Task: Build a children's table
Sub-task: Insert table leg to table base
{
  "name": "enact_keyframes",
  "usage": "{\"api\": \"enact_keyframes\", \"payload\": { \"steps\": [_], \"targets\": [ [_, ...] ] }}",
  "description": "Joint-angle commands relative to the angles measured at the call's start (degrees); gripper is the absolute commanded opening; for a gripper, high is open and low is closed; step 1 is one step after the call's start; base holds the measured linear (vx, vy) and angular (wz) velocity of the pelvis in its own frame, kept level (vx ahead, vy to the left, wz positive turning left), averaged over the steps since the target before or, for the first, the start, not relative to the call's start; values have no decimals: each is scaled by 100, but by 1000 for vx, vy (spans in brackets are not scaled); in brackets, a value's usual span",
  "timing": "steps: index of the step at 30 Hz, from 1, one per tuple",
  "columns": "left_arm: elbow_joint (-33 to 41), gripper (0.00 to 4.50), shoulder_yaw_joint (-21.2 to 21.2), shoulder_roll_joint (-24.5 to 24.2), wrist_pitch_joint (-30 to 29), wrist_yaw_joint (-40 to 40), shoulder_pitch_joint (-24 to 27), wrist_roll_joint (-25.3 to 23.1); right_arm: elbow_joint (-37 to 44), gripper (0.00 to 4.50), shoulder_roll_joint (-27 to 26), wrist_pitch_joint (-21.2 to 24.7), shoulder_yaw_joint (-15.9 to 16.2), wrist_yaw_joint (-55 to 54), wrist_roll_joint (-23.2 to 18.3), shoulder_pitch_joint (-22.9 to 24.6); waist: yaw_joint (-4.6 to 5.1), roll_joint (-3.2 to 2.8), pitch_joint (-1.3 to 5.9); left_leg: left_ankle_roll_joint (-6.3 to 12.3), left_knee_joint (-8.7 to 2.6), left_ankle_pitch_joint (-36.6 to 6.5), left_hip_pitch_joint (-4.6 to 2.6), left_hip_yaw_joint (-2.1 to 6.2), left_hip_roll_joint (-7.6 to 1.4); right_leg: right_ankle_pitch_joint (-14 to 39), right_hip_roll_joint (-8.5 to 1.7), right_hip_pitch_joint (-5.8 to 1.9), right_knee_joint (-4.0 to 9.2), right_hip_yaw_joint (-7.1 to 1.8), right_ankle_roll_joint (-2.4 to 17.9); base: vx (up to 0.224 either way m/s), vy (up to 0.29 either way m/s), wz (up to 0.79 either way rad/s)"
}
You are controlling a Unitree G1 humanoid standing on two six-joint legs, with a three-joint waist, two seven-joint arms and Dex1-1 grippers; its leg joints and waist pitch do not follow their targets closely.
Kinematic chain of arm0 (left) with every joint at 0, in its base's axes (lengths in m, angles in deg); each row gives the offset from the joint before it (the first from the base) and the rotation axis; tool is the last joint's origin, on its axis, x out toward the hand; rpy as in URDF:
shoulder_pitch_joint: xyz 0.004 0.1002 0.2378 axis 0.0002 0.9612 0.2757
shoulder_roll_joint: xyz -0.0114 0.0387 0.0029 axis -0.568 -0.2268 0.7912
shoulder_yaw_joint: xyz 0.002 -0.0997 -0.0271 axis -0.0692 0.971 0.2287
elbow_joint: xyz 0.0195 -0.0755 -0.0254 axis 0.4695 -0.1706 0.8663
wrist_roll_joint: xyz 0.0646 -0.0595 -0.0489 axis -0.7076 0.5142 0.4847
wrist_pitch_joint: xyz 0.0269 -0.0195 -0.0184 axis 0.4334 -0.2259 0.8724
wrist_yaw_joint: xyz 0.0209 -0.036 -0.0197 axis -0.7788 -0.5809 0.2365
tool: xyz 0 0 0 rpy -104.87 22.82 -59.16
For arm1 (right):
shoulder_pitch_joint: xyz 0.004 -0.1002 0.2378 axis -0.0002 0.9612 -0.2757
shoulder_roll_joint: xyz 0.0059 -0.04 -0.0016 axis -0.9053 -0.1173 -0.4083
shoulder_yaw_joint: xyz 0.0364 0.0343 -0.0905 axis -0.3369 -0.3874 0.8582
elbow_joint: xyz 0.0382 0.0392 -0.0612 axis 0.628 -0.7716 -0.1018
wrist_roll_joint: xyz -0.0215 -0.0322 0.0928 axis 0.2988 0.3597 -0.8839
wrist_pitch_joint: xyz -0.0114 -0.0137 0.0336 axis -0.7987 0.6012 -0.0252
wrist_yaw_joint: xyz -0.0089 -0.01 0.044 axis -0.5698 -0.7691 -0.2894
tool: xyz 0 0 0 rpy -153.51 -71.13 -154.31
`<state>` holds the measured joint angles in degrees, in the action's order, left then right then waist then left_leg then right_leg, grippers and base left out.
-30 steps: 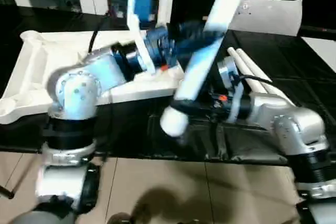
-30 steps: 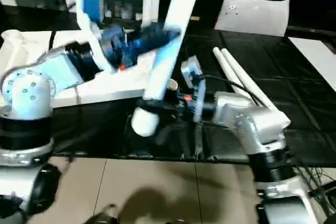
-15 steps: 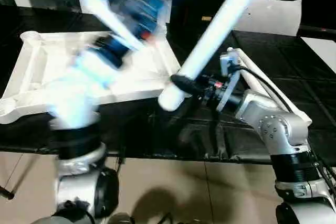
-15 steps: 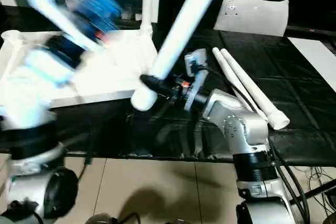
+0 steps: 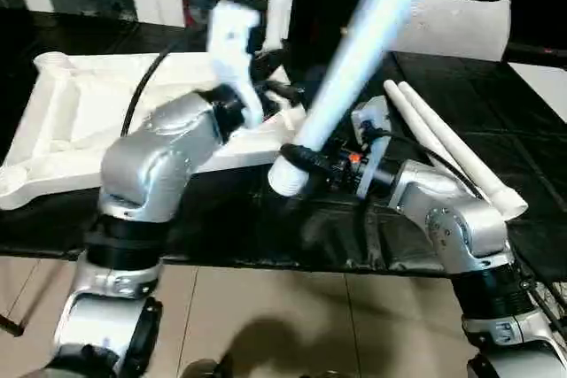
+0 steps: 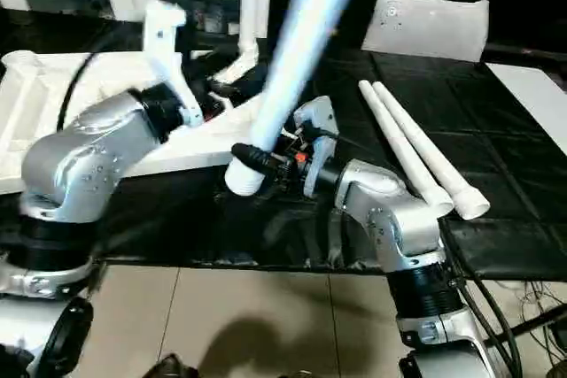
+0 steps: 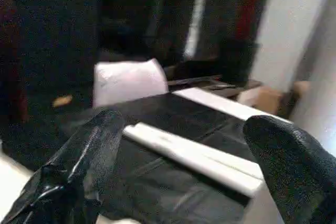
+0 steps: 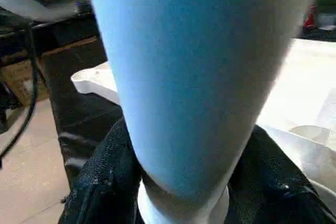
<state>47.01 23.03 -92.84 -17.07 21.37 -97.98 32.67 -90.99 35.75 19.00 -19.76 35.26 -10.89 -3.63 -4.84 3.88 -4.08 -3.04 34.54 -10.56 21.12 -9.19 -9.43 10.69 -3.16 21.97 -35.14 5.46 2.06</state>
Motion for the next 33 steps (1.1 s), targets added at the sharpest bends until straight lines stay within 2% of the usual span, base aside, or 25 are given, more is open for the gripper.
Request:
{"api": "enact_keyframes", "payload": {
  "steps": [1,5,6,8,9,11,12,13,14,15,17,18,19,22,23,25,26,27,29,30,31,32,33],
  "targets": [
    [301,425,-245,50,-32,251,-70,73,-8,191,28,-77,-46,-58,67,8,-1,-93,410,-83,-394,-766,-59,116,-419,1069,-609,-316,408,-403,899,0,0,0],
    [395,425,-523,-94,85,291,-50,-171,-42,191,5,-103,-51,-103,102,10,13,-101,407,-81,-399,-852,-78,122,-419,1216,-584,-298,424,-399,836,0,0,0],
    [410,425,-688,-175,273,329,-21,-422,-70,191,-30,-107,-84,-150,108,18,9,-100,404,-79,-405,-837,-70,127,-420,1221,-583,-297,428,-398,811,0,0,0],
    [379,425,-586,-88,268,206,14,-436,-73,191,-45,-106,-105,-180,111,34,9,-102,412,-91,-395,-799,-74,120,-419,1140,-586,-296,418,-401,812,0,0,0],
    [305,425,-459,-51,278,73,29,-486,-63,191,-68,-131,-158,-282,141,69,10,-82,415,-83,-395,-747,-64,117,-421,1052,-586,-302,409,-403,838,0,0,0],
    [218,425,-338,-56,301,-87,52,-567,-29,191,-85,-112,-236,-411,143,115,5,-90,416,-92,-397,-711,-68,121,-424,990,-583,-298,397,-400,861,0,0,0],
    [120,425,-146,-93,324,-362,131,-701,64,191,-126,-38,-385,-681,117,208,3,-128,419,-108,-398,-686,-70,122,-426,878,-580,-294,388,-404,883,0,0,0],
    [92,425,-62,-98,343,-455,172,-724,98,191,-156,28,-462,-802,84,239,15,-113,415,-118,-402,-682,-66,124,-430,833,-578,-295,383,-409,890,0,0,0],
    [76,425,142,-90,291,-665,282,-728,184,191,-189,83,-582,-975,49,327,18,-157,416,-138,-402,-722,-64,127,-416,842,-575,-304,376,-404,893,0,0,0],
    [60,425,307,-90,245,-838,378,-736,260,191,-194,28,-647,-1106,98,409,31,-113,419,-124,-396,-770,-58,116,-401,915,-571,-314,401,-402,855,0,0,0],
    [149,425,626,-152,160,-1110,758,-815,606,191,-232,3,-824,-1385,107,689,29,-182,414,-146,-397,-771,-52,119,-398,929,-570,-315,405,-405,818,0,0,0],
    [214,425,709,-186,138,-1171,923,-860,751,191,-268,42,-911,-1514,81,799,51,-140,423,-121,-403,-729,-49,124,-403,849,-556,-321,401,-401,774,0,0,0],
    [293,425,797,-232,142,-1236,1171,-935,939,191,-288,187,-1004,-1745,109,919,79,-173,422,-90,-406,-693,-49,125,-393,815,-542,-310,398,-399,761,0,0,0],
    [514,425,873,-313,258,-1296,1734,-1083,1347,191,-366,463,-1183,-2150,74,1147,138,-199,401,-81,-430,-964,-66,134,-393,1231,-529,-283,450,-389,699,0,0,0],
    [627,425,866,-348,368,-1380,2056,-1229,1568,191,-422,619,-1274,-2384,82,1275,157,-177,389,-99,-444,-1101,-74,137,-406,1438,-533,-263,477,-391,660,0,0,0],
    [780,425,887,-353,628,-1618,2617,-1508,1958,191,-473,1005,-1364,-2740,88,1512,167,-188,369,-131,-466,-1236,-84,151,-422,1593,-532,-243,493,-397,603,0,0,0],
    [809,425,907,-335,681,-1654,2709,-1535,2032,191,-466,1098,-1356,-2782,88,1556,186,-170,353,-133,-479,-1309,-72,153,-416,1666,-520,-245,503,-402,543,0,0,0],
    [955,425,987,-261,899,-1779,3091,-1639,2311,191,-458,1334,-1311,-2971,155,1738,200,-162,339,-124,-479,-1371,-77,143,-407,1769,-513,-229,529,-409,471,0,0,0],
    [1179,425,1041,-218,988,-1830,3445,-1689,2519,191,-456,1084,-1190,-3063,411,2000,197,-171,337,-135,-475,-1420,-81,140,-402,1896,-522,-214,550,-410,402,0,0,0],
    [1336,425,1060,-189,1005,-1839,3622,-1712,2669,191,-421,941,-1103,-2958,419,2203,194,-131,320,-135,-479,-1582,-88,136,-402,2213,-532,-183,596,-408,293,0,0,0],
    [1364,425,1072,-172,991,-1845,3654,-1699,2694,191,-418,921,-1087,-2946,424,2242,192,-140,318,-132,-474,-1642,-90,142,-397,2331,-543,-180,603,-405,263,0,0,0],
    [1483,425,1111,-97,977,-1850,3794,-1637,2772,191,-425,857,-1040,-2937,452,2374,201,-107,298,-114,-478,-1743,-91,149,-393,2561,-543,-163,638,-399,187,0,0,0],
    [1530,425,1118,-69,989,-1850,3850,-1617,2805,191,-440,865,-1033,-2966,461,2410,197,-122,282,-119,-474,-1845,-105,158,-389,2773,-548,-141,671,-393,114,0,0,0]
  ]
}}
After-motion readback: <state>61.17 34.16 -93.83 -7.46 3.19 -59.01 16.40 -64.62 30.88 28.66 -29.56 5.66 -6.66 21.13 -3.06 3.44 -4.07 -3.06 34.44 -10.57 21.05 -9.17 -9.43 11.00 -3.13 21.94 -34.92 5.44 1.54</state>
